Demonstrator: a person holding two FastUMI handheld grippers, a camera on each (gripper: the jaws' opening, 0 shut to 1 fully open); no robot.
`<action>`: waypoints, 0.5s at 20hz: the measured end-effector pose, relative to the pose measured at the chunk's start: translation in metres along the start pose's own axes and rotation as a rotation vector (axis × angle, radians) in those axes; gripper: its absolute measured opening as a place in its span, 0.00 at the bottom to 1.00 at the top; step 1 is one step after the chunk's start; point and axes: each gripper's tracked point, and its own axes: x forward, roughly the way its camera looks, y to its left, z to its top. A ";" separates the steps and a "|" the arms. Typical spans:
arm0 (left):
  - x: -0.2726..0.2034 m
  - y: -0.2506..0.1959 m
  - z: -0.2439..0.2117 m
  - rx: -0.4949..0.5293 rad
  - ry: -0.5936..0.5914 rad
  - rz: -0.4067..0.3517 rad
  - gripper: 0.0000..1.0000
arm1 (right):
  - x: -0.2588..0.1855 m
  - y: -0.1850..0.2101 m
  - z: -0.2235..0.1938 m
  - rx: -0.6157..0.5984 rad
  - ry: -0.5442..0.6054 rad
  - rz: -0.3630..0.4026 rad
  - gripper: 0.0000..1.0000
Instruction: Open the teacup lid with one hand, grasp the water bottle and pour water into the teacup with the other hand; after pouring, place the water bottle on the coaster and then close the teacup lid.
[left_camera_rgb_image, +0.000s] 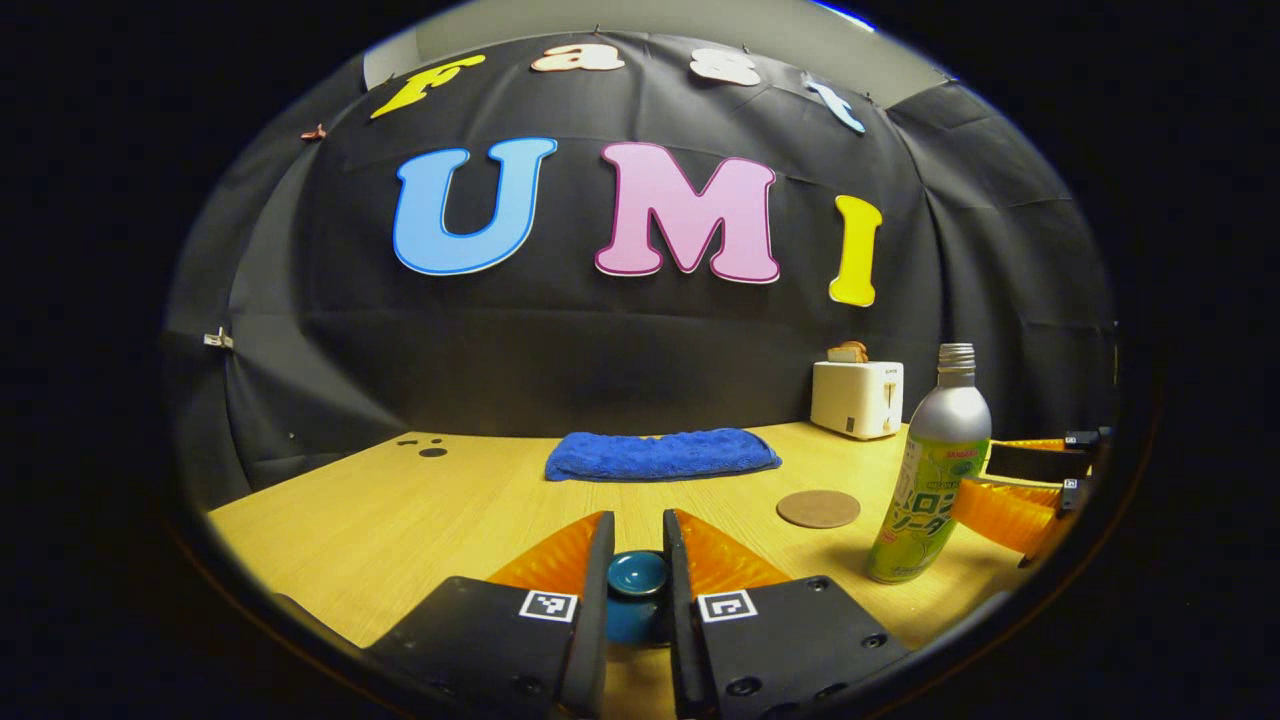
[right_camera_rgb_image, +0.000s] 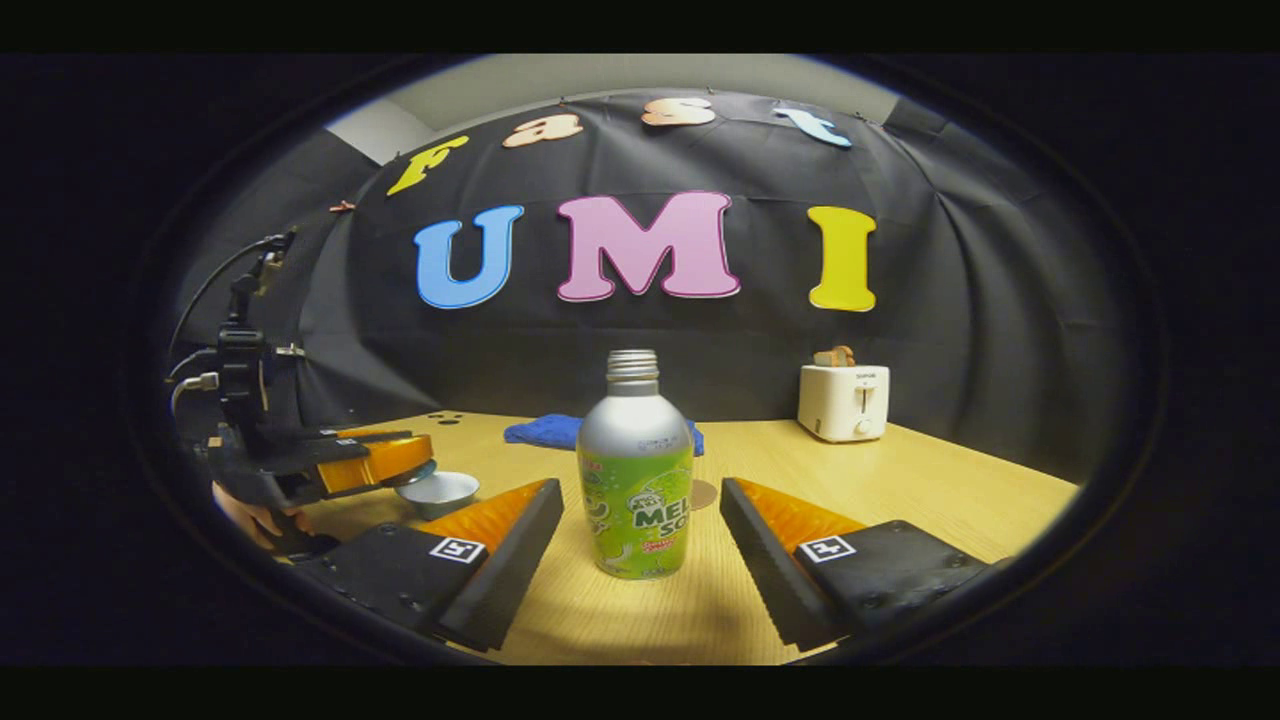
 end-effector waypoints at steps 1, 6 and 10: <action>-0.004 0.001 -0.001 0.002 0.004 -0.007 0.29 | 0.000 -0.001 0.000 0.000 -0.001 0.000 0.98; -0.019 0.026 0.001 0.001 -0.005 0.004 0.30 | 0.000 0.000 0.000 0.001 0.000 0.005 0.98; -0.028 0.049 0.001 0.003 -0.013 0.024 0.29 | 0.013 0.002 0.000 0.000 0.001 0.006 0.98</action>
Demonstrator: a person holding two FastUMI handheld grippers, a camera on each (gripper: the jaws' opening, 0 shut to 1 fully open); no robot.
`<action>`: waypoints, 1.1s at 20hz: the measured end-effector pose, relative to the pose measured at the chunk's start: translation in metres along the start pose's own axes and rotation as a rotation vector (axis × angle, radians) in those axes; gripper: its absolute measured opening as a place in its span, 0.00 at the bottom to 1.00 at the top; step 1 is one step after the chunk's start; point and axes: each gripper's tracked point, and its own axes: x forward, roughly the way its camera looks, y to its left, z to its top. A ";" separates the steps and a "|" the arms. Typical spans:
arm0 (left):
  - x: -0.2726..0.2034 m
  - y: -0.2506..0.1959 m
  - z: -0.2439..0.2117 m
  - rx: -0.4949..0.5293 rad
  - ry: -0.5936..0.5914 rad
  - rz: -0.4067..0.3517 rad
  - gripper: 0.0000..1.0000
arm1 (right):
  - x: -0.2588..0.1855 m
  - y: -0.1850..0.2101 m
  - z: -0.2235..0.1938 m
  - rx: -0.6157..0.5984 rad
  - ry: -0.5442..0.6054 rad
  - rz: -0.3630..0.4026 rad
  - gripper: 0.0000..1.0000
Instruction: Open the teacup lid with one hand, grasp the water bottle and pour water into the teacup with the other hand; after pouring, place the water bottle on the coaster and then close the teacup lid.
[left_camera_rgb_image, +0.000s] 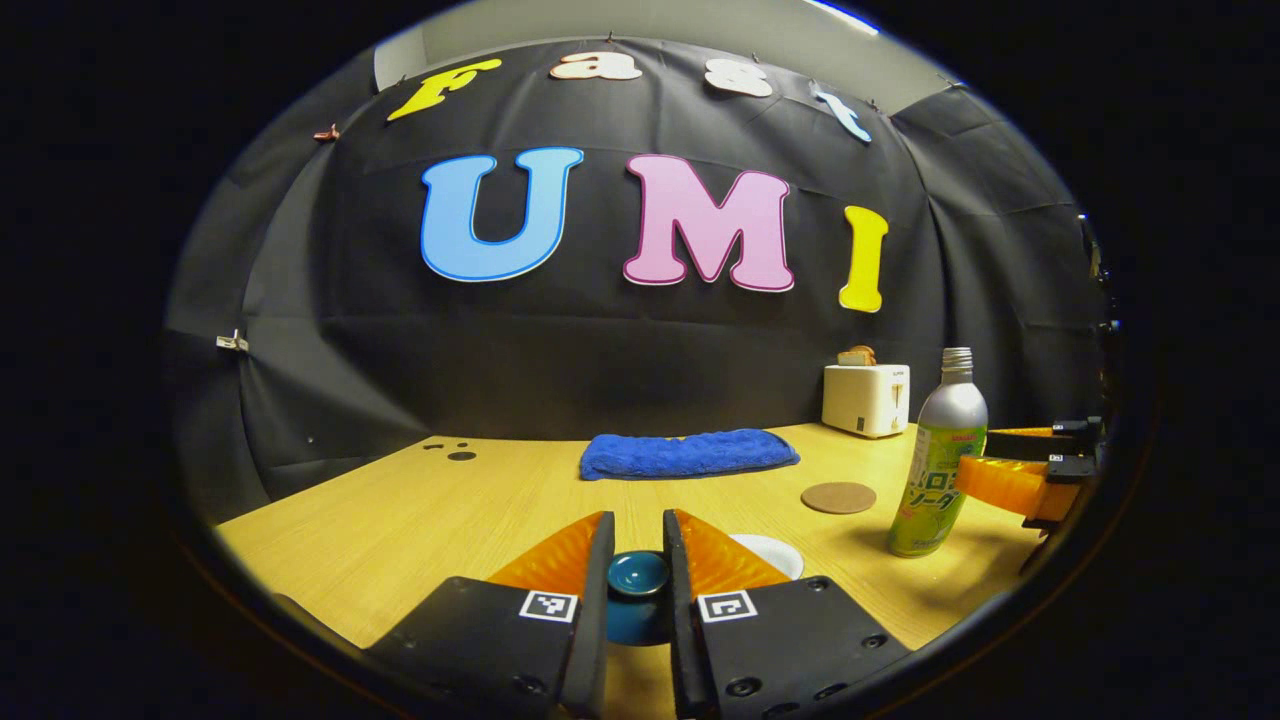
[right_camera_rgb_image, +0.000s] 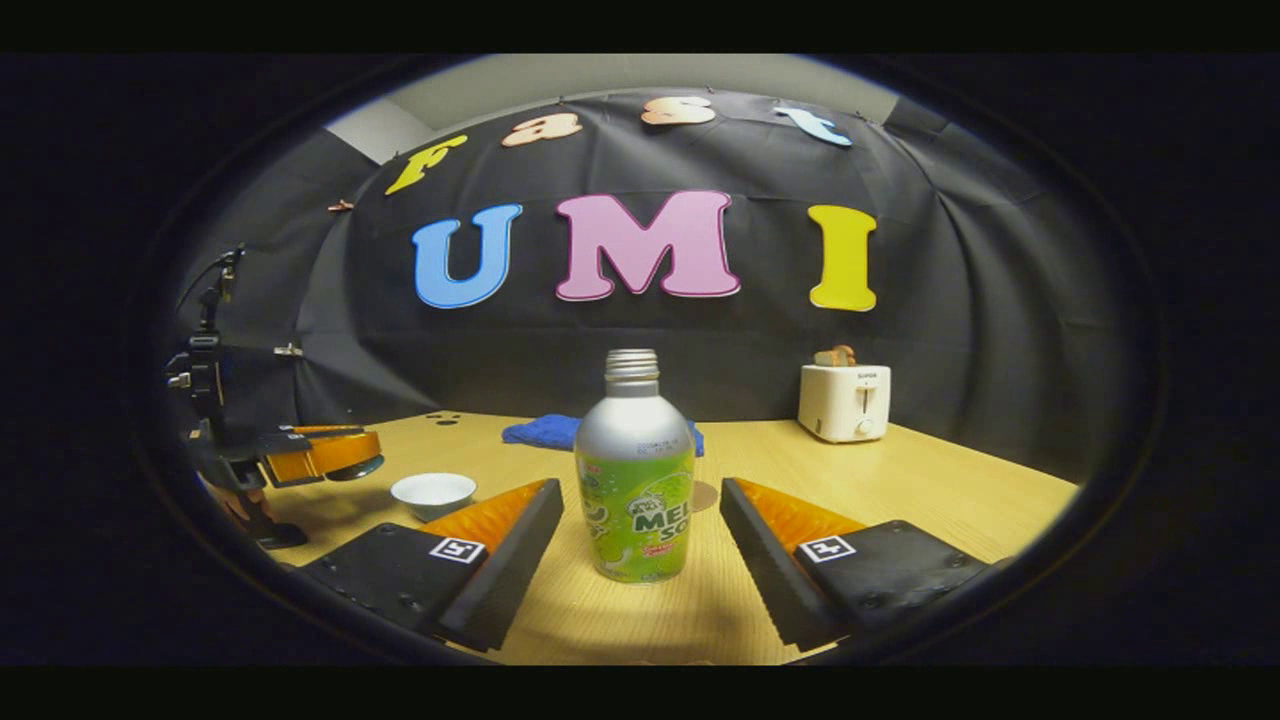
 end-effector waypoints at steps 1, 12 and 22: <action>-0.002 0.005 0.000 0.000 0.000 0.006 0.29 | 0.004 0.002 0.000 0.001 0.004 0.007 0.98; -0.005 0.024 -0.001 0.001 0.001 0.019 0.29 | 0.045 -0.003 -0.002 -0.001 0.003 -0.031 0.98; 0.001 0.040 -0.001 0.001 0.001 0.054 0.29 | 0.053 -0.007 -0.002 -0.003 0.005 -0.065 0.83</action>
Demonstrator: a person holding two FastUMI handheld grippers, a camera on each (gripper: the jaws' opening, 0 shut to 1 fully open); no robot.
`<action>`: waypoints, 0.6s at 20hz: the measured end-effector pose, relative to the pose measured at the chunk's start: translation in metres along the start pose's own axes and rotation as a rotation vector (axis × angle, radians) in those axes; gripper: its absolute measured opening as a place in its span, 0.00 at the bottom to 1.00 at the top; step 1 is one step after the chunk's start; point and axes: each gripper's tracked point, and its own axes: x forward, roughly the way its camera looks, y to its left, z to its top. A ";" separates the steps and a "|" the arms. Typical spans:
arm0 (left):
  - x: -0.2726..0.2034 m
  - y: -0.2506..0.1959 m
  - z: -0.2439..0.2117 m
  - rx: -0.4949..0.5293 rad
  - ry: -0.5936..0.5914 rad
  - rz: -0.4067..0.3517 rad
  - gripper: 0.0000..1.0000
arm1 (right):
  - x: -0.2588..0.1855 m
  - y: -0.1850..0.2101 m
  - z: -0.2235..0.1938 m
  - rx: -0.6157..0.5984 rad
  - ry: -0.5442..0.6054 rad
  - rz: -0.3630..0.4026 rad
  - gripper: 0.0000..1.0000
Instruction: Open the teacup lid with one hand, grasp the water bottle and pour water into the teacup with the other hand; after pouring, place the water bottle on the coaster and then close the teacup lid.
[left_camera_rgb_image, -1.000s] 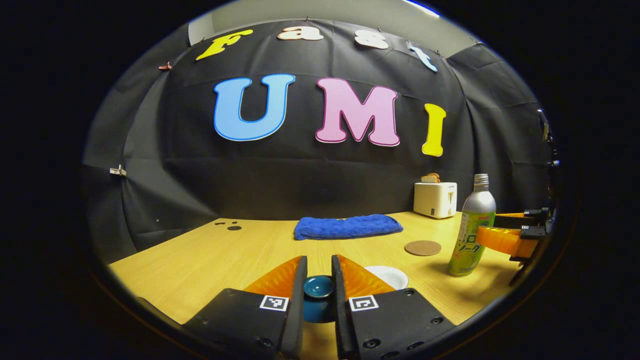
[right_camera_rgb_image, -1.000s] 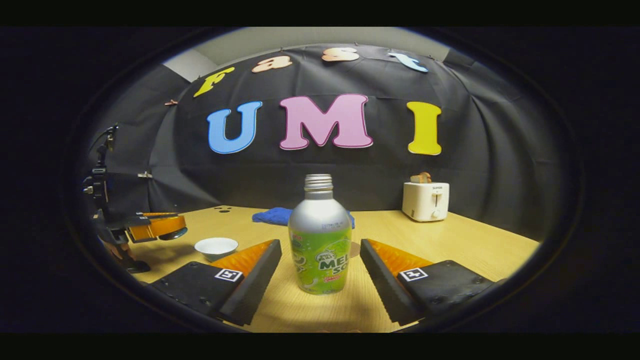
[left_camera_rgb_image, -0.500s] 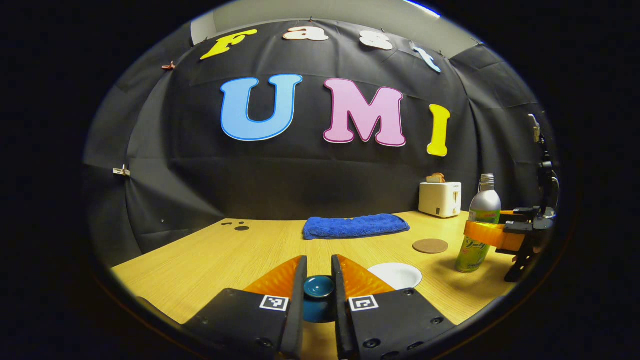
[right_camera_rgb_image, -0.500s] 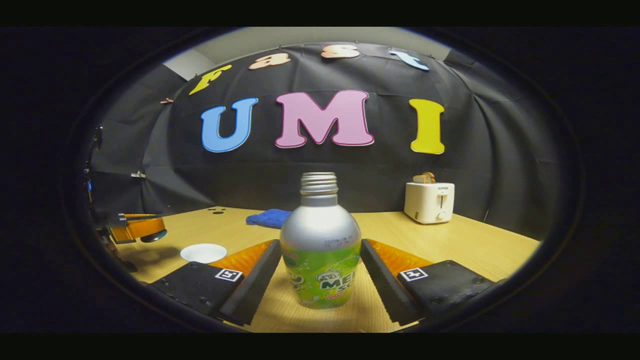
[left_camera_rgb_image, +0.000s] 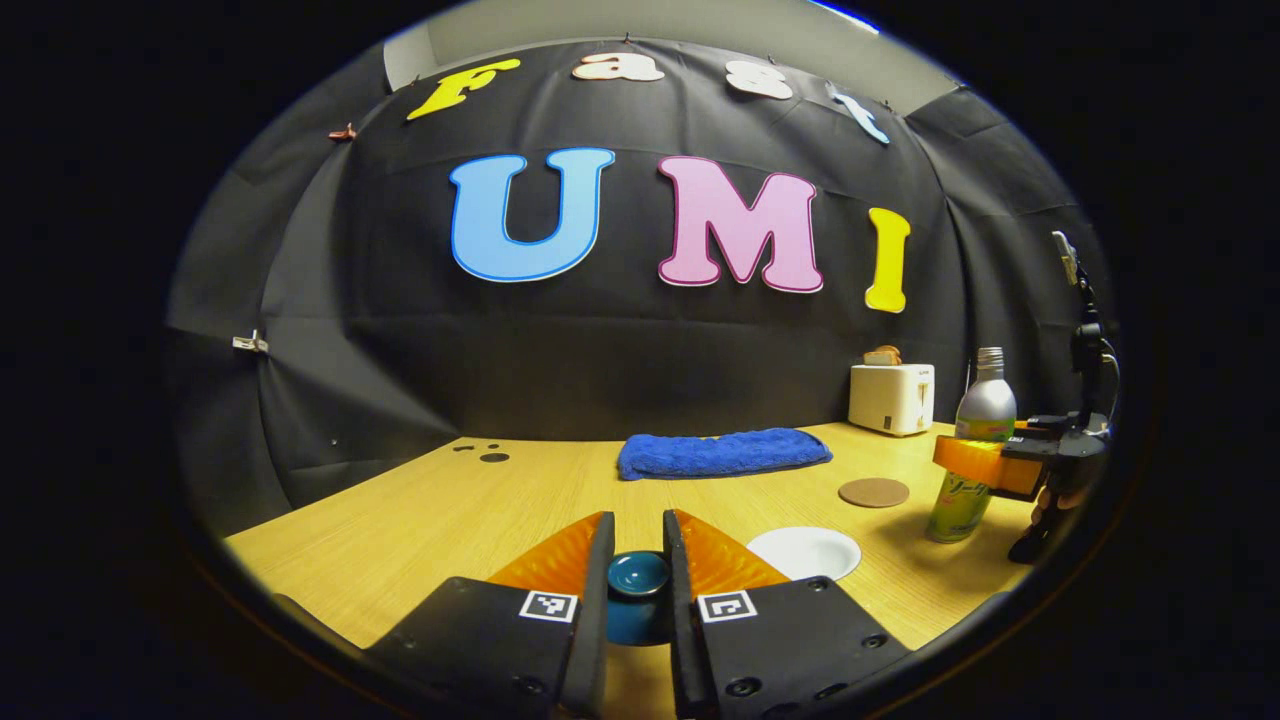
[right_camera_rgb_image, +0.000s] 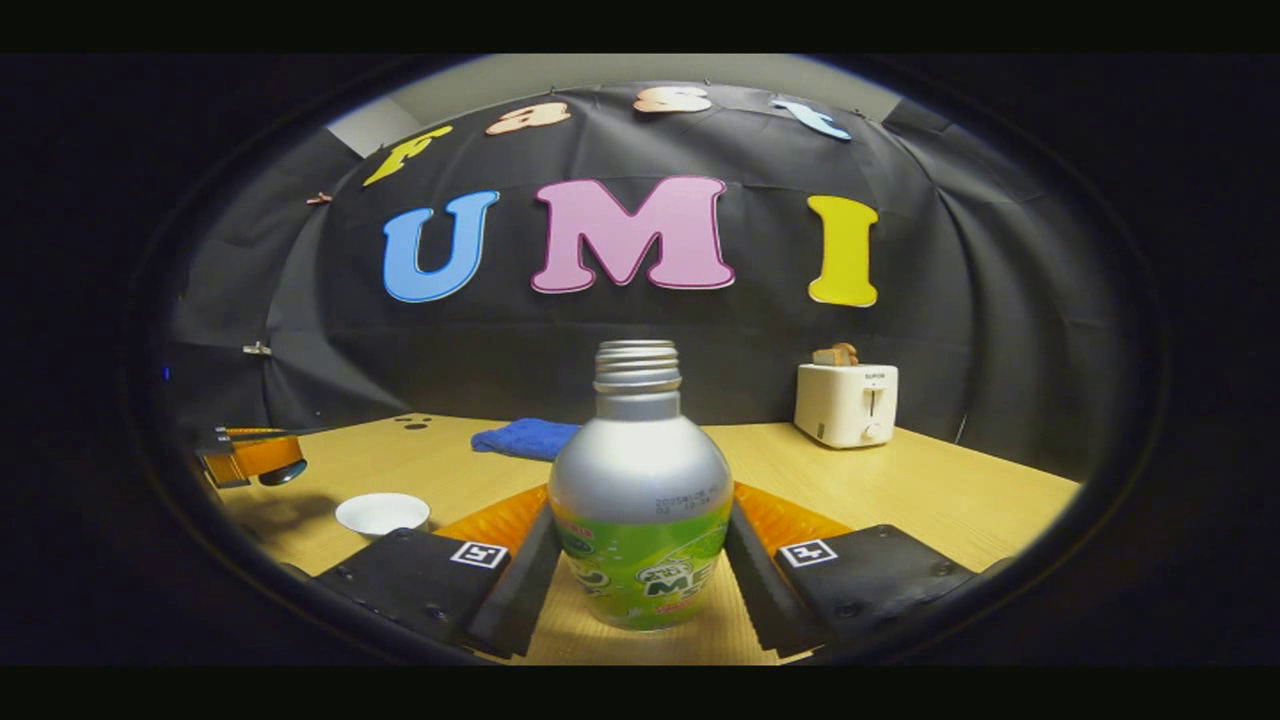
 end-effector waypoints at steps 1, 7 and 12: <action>0.002 0.003 0.000 0.000 0.001 0.005 0.29 | 0.000 0.001 0.000 0.001 -0.001 0.005 0.83; 0.007 0.029 -0.002 0.000 0.002 0.051 0.30 | -0.001 0.008 -0.001 0.000 0.002 0.049 0.80; 0.007 0.044 -0.001 -0.001 0.004 0.074 0.30 | 0.001 0.010 -0.001 -0.004 0.001 0.055 0.73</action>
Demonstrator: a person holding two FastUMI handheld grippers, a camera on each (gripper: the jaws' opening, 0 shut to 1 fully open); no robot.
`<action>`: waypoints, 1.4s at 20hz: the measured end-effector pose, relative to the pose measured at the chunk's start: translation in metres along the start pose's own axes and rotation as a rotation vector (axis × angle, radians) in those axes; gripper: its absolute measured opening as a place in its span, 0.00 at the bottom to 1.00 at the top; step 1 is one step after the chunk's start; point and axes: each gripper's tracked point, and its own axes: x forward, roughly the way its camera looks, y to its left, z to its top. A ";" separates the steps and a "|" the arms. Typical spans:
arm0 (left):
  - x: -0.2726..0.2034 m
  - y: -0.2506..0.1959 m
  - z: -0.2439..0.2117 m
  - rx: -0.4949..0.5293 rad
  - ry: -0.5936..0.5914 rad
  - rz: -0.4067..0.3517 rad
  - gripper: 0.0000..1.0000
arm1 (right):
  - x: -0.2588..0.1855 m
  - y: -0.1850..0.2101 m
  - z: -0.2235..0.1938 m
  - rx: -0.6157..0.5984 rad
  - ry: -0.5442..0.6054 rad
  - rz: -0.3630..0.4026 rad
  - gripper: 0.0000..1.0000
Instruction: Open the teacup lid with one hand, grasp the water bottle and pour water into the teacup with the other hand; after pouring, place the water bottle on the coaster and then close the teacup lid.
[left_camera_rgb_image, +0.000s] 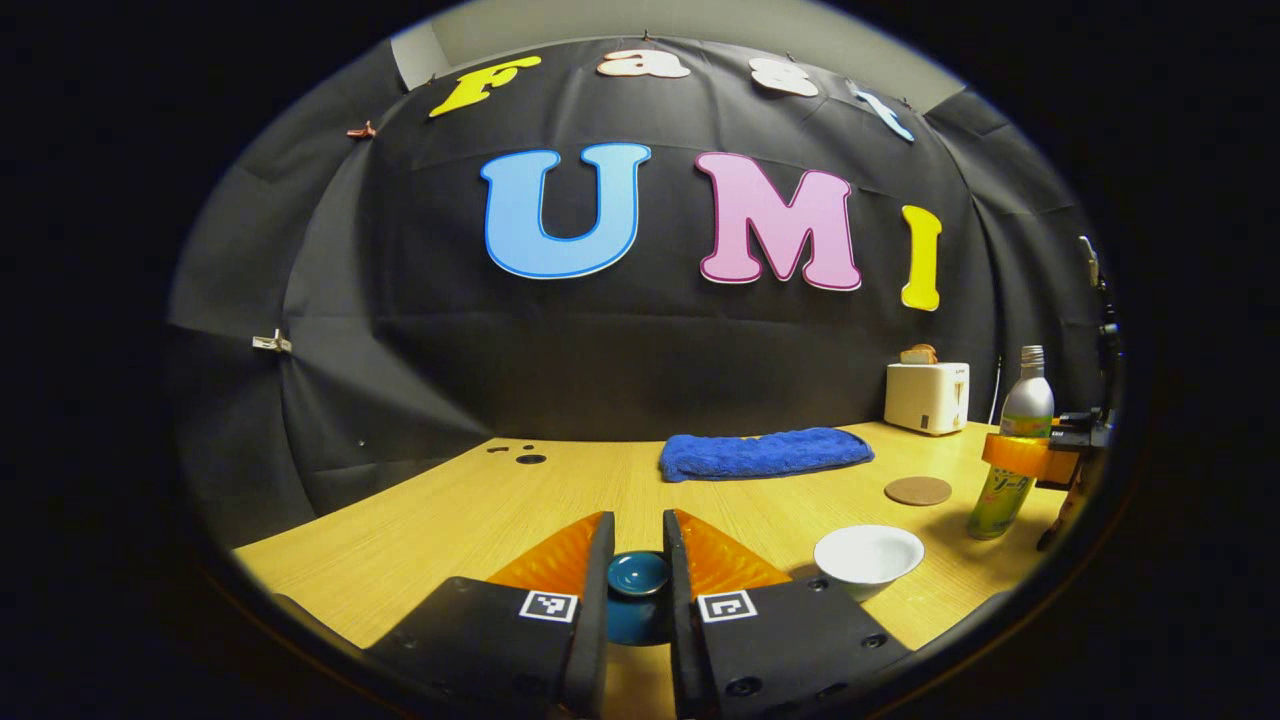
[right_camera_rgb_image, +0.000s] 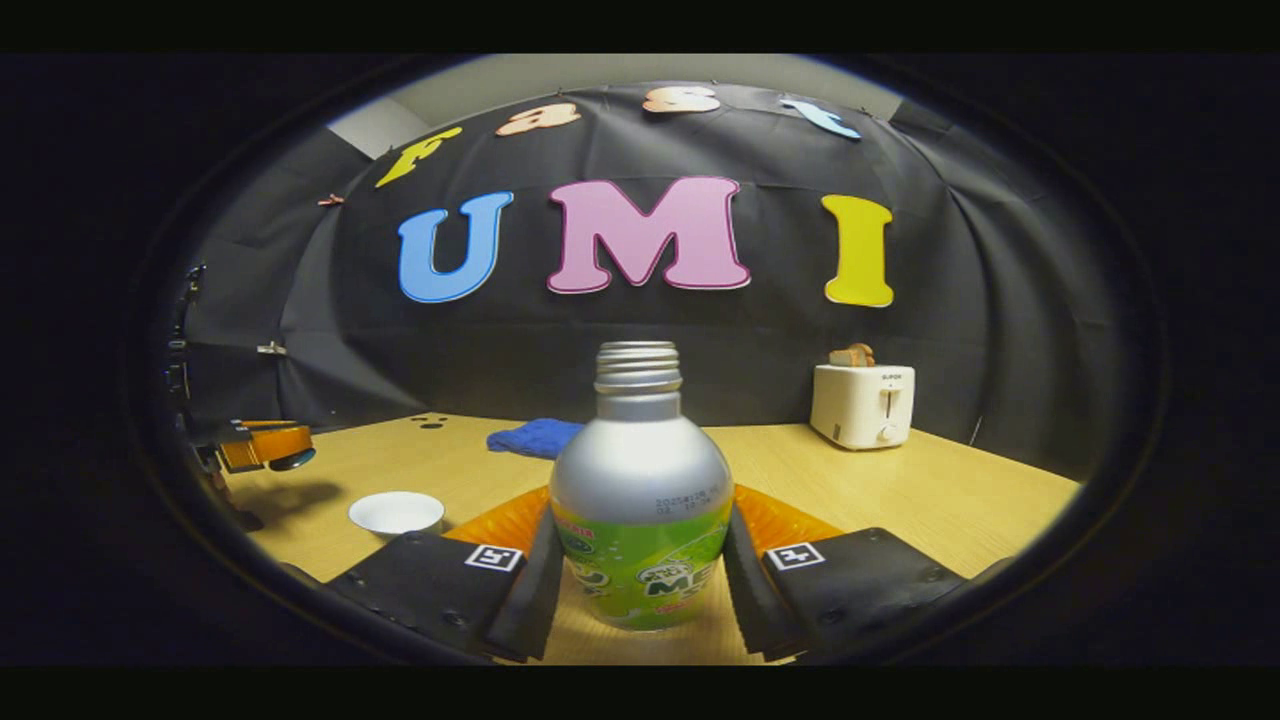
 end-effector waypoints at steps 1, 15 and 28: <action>0.000 0.000 -0.001 0.000 0.000 -0.001 0.29 | 0.001 0.002 0.000 -0.020 -0.001 0.013 0.73; 0.011 0.034 -0.003 -0.001 0.002 0.074 0.29 | 0.033 0.005 0.042 -0.589 -0.054 0.029 0.73; 0.013 0.039 -0.002 0.000 0.001 0.079 0.30 | 0.055 0.026 0.038 -1.046 -0.131 0.048 0.73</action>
